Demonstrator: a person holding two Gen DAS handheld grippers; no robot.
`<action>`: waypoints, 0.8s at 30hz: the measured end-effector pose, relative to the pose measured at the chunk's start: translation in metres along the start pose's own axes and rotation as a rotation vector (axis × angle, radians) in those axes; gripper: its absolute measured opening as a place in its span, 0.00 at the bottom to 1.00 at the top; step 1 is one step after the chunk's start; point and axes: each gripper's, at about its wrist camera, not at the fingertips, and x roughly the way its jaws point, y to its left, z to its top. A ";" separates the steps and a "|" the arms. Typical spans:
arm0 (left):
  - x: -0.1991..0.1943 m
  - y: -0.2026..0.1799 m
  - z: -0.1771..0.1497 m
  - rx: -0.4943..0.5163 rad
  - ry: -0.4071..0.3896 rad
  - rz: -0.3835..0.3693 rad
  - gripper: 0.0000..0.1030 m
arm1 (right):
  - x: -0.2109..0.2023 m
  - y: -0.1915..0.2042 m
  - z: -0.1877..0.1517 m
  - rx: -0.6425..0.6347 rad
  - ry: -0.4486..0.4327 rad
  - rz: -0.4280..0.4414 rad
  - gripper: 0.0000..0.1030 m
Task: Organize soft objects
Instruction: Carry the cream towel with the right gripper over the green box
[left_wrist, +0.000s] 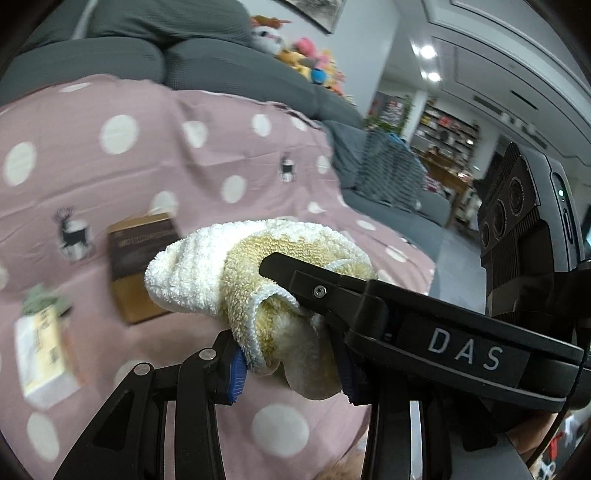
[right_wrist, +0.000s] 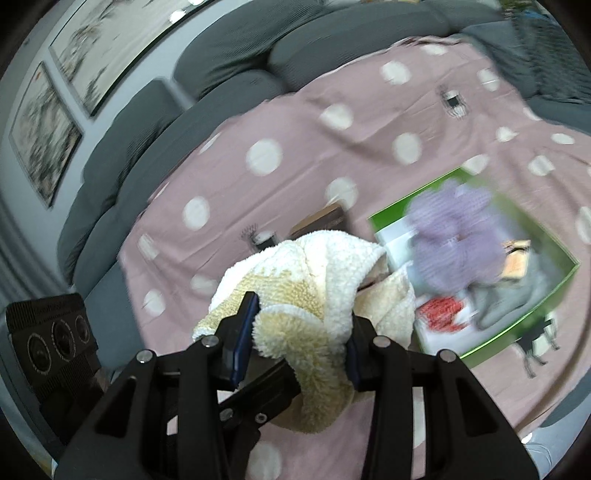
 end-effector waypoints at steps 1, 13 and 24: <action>0.008 -0.003 0.004 0.012 -0.003 -0.014 0.39 | -0.001 -0.008 0.006 0.008 -0.016 -0.023 0.41; 0.097 -0.022 0.029 0.046 0.035 -0.281 0.39 | -0.010 -0.073 0.042 0.108 -0.160 -0.278 0.41; 0.163 -0.027 0.019 0.028 0.177 -0.333 0.39 | 0.014 -0.135 0.040 0.224 -0.101 -0.407 0.41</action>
